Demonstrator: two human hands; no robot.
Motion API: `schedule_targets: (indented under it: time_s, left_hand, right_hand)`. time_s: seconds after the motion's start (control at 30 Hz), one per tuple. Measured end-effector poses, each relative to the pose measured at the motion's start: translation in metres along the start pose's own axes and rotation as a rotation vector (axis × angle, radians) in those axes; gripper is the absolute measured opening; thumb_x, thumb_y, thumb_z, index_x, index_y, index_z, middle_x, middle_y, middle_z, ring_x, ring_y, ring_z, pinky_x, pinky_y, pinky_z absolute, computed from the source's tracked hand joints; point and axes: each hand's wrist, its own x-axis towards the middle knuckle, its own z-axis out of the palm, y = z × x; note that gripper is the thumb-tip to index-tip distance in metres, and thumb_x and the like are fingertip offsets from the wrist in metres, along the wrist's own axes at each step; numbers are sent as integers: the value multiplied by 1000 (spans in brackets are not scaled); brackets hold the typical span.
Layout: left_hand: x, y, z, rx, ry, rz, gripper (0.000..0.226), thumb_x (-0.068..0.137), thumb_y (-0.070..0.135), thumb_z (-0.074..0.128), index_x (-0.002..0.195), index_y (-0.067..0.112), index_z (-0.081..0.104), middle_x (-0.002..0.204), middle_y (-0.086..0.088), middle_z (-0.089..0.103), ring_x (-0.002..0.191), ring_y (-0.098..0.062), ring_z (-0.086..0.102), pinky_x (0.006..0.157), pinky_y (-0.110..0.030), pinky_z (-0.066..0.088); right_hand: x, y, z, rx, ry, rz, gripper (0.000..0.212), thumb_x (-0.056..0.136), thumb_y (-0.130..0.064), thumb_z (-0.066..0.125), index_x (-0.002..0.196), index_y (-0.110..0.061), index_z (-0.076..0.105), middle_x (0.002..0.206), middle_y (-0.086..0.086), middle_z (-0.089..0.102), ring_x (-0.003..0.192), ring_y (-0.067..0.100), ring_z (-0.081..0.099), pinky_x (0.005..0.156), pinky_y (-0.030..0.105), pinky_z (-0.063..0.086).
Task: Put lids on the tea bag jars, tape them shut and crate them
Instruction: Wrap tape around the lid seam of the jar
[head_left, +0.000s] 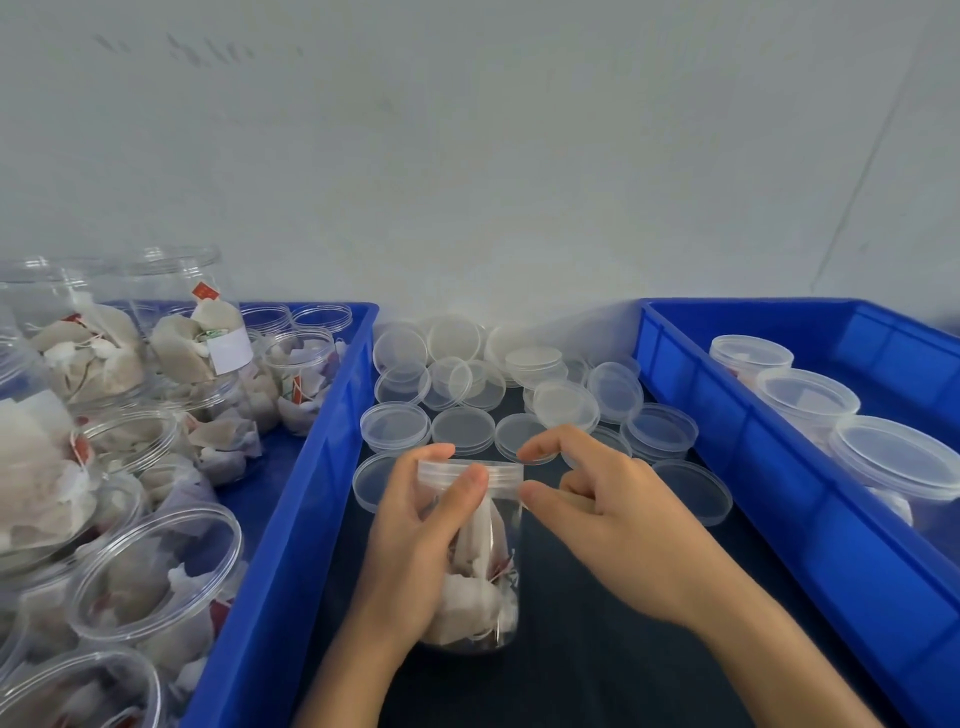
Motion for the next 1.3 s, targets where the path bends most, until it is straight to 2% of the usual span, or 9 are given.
schedule_targets:
  time_s: [0.13, 0.27, 0.5, 0.67, 0.77, 0.93, 1.1, 1.2, 1.3]
  left_hand:
    - [0, 1, -3, -45, -30, -32, 52, 70, 71, 75, 114, 45, 71, 104, 3, 79, 94, -18, 78, 72, -23, 61]
    - [2, 2, -4, -95, -54, -82, 50, 71, 69, 75, 112, 41, 73, 110, -5, 79, 101, -26, 78, 73, -28, 63]
    - [2, 1, -8, -157, -93, -140, 59, 71, 68, 75, 120, 35, 72, 120, -12, 76, 112, -35, 74, 95, -51, 61]
    - [1, -1, -7, -231, -116, -182, 69, 75, 61, 77, 127, 16, 67, 119, -24, 74, 107, -41, 74, 90, -53, 60]
    - [2, -3, -6, -187, -108, -156, 71, 79, 61, 74, 125, 8, 64, 119, -25, 73, 111, -45, 72, 97, -59, 57]
    - [4, 0, 0, -8, -53, -40, 66, 80, 69, 70, 130, 27, 68, 112, -8, 77, 106, -29, 75, 94, -45, 61]
    - [0, 0, 4, 48, -8, 32, 64, 82, 74, 59, 137, 42, 57, 111, 14, 77, 102, -9, 76, 86, -34, 59]
    - [-1, 1, 4, 84, -42, 26, 77, 72, 76, 69, 140, 43, 53, 117, 16, 76, 108, -7, 74, 92, -38, 61]
    - [1, 0, 0, 75, -11, 36, 80, 67, 76, 76, 136, 40, 56, 120, 13, 76, 111, -9, 74, 92, -36, 61]
  right_hand:
    - [3, 3, -2, 5, -12, -19, 19, 101, -56, 57, 120, -56, 56, 57, -7, 48, 52, 7, 44, 60, 29, 40]
    - [6, 4, -2, 43, -24, -19, 25, 98, -62, 57, 122, -57, 58, 59, -6, 49, 54, 7, 45, 61, 31, 41]
    - [7, 1, -3, 151, -85, 6, 38, 85, -74, 55, 117, -55, 62, 60, -8, 49, 55, 8, 43, 60, 39, 42]
    - [6, -2, -3, 117, -70, 21, 43, 82, -78, 52, 120, -60, 62, 62, -10, 52, 58, 4, 47, 66, 37, 45]
    - [4, -5, -3, 44, -27, 31, 37, 87, -72, 53, 120, -59, 63, 67, -26, 62, 69, -4, 57, 71, 28, 45]
    - [-7, -15, 2, -222, 109, 68, 42, 89, -75, 44, 126, -61, 59, 84, -31, 70, 81, 0, 66, 79, 31, 57]
    - [-14, -25, 23, -447, 307, -18, 54, 92, -77, 33, 135, -54, 56, 73, -25, 64, 78, 5, 64, 65, 25, 43]
    - [-14, -31, 28, -447, 308, -26, 59, 91, -74, 26, 141, -52, 50, 81, -26, 64, 76, 2, 62, 63, 22, 40]
    - [-15, -30, 23, -331, 203, -9, 48, 96, -65, 36, 141, -53, 46, 74, -24, 61, 74, 2, 61, 68, 25, 45]
